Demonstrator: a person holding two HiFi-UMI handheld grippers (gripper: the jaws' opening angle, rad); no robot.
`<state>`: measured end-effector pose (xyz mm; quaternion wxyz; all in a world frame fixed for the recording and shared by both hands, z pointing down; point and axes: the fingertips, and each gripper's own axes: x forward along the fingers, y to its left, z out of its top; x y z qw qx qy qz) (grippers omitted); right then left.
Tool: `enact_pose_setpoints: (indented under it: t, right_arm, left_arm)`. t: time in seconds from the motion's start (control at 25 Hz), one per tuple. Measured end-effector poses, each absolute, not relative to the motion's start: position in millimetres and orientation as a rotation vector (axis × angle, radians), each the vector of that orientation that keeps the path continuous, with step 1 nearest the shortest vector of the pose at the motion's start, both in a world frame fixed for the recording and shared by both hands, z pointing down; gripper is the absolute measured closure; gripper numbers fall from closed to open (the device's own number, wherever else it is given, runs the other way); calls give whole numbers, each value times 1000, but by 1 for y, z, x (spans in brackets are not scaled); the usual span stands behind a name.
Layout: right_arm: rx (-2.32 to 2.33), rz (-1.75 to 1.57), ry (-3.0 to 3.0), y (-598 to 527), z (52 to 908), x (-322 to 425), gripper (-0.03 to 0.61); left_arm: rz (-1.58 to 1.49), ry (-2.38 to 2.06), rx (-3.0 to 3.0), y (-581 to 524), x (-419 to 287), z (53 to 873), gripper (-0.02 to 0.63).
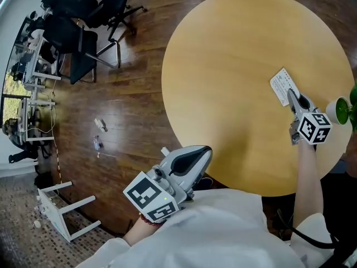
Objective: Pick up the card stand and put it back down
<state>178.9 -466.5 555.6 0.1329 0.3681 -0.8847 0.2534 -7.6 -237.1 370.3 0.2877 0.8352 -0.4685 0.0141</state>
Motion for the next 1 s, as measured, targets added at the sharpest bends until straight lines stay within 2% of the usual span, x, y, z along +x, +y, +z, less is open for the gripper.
enact_pose_setpoints:
  t: [0.16,0.4,0.64,1.0]
  right_arm:
    - [1051,723,-2590,-450,545,184,555]
    - [1040,679,-2735,-378,475,174,557]
    - [1085,657,-2826,-232,394,161,557]
    - [1197,611,-2844,-21,328,115,557]
  left_arm:
    - [20,-1249,2259,-227,-6,365,613]
    - [26,-1249,2348,-206,-30,359,614]
    - [-53,-1165,2445,-131,-43,345,614]
    - [-127,-900,2567,11,-47,330,614]
